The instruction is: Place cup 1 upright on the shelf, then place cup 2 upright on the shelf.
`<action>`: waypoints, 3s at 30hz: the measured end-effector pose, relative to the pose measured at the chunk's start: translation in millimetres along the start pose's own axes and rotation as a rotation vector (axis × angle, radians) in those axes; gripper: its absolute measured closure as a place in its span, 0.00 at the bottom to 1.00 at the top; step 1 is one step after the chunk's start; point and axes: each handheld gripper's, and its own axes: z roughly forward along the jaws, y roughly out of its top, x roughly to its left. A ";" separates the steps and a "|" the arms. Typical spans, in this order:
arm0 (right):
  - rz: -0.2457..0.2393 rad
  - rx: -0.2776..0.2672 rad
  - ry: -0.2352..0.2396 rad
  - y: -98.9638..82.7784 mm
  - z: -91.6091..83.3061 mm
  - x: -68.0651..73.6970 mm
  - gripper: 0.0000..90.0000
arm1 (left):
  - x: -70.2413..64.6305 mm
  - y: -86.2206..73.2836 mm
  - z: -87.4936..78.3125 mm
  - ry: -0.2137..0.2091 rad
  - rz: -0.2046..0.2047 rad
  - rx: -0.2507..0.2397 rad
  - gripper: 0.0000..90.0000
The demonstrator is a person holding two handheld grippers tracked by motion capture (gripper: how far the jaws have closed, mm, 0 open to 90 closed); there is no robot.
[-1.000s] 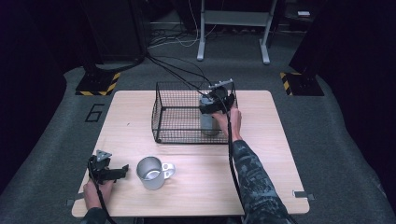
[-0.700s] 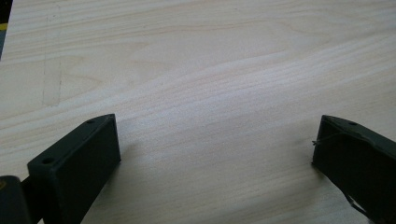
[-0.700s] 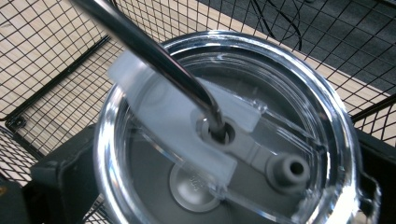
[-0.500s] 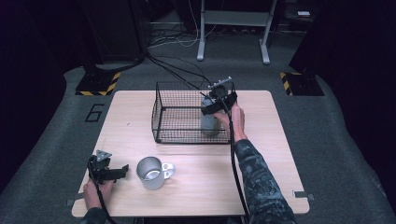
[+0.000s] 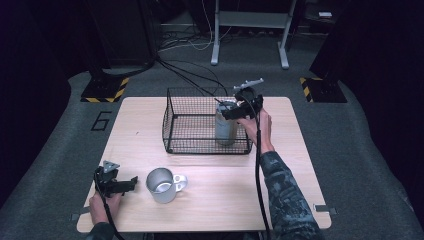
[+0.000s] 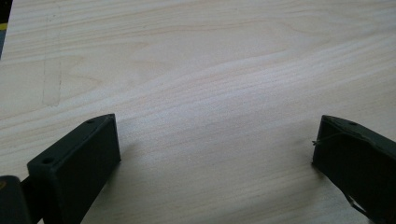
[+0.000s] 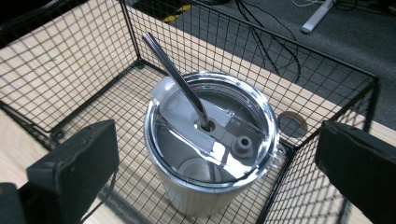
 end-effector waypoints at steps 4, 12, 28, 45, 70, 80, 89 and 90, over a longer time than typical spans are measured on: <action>-0.001 -0.015 0.011 -6.3 -15.4 -1.4 0.00 | 0.0 -0.1 0.0 0.000 0.000 -0.001 0.00; -0.013 -0.051 0.030 -28.4 -45.6 -2.9 0.00 | -0.1 0.0 0.1 0.000 -0.001 -0.001 0.00; -0.001 -0.065 0.006 -96.8 -89.1 -6.3 0.00 | 0.0 0.0 0.0 0.000 0.000 0.001 0.00; 0.081 -0.059 -0.056 -186.0 -97.7 -23.4 0.00 | 0.0 0.3 -0.1 -0.004 -0.002 0.004 0.00; 0.133 0.052 -0.098 -275.0 -58.9 -38.0 0.00 | 0.9 1.1 -0.2 -0.005 0.009 0.009 0.00; 0.127 0.089 -0.091 -280.8 -47.7 -42.0 0.00 | -1.1 0.6 -0.9 0.024 -0.022 0.013 0.00; 0.107 0.089 -0.092 -282.1 -43.2 -42.9 0.00 | -3.7 -1.6 -2.5 0.033 -0.031 0.006 0.00; 0.113 0.086 -0.093 -282.0 -43.0 -42.6 0.00 | -3.8 -1.8 -2.9 0.026 -0.039 0.006 0.00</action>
